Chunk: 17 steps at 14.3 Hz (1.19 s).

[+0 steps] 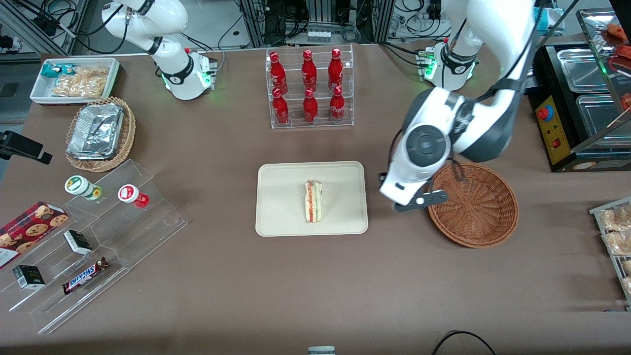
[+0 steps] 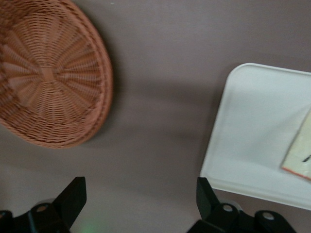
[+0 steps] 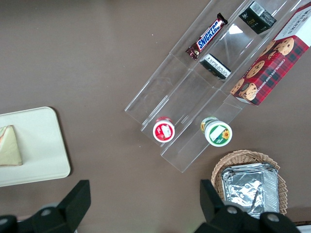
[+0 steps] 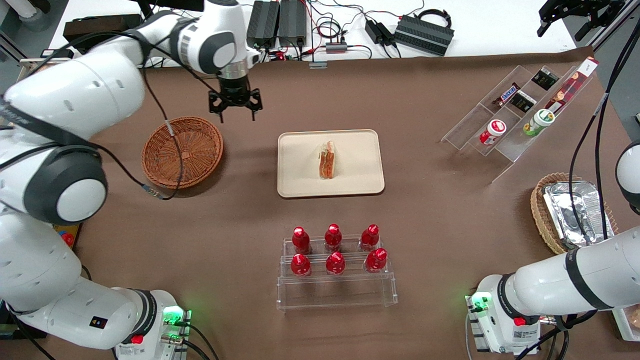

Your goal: Place sandwich from basket to tray

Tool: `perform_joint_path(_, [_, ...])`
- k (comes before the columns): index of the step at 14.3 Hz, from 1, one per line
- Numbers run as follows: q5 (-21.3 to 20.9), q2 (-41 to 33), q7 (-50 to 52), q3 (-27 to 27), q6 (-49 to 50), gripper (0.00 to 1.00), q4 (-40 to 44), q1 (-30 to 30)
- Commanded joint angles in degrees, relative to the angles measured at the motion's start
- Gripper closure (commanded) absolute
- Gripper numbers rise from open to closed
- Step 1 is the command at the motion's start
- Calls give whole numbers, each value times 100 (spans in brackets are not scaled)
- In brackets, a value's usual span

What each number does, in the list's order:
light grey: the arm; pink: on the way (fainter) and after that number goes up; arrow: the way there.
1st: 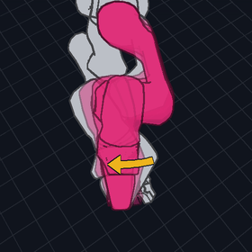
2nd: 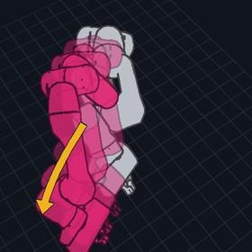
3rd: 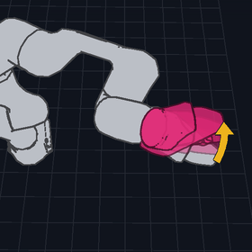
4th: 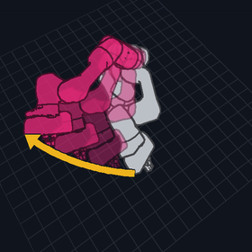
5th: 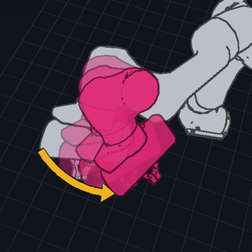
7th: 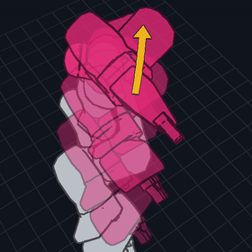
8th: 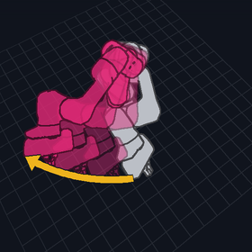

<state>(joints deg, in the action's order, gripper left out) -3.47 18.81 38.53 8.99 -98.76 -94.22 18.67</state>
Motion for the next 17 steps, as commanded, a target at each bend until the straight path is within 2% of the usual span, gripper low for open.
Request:
perform_joint_path(1, [-31,-886,-573,59,14,0,-878,-406])
perform_joint_path(4, [4,-1492,-1415,59,496,0,-1151,-898])
perform_joint_path(8, [233,-1880,-3119,226,1051,0,-1011,-1865])
perform_joint_path(10, [242,-1916,-3815,34,1191,0,-731,-1919])
perform_joint_path(14, [224,-2030,-4221,-651,1192,0,-151,-1902])
perform_joint_path(17, [224,-2180,-4293,-986,1149,0,-123,-1875])
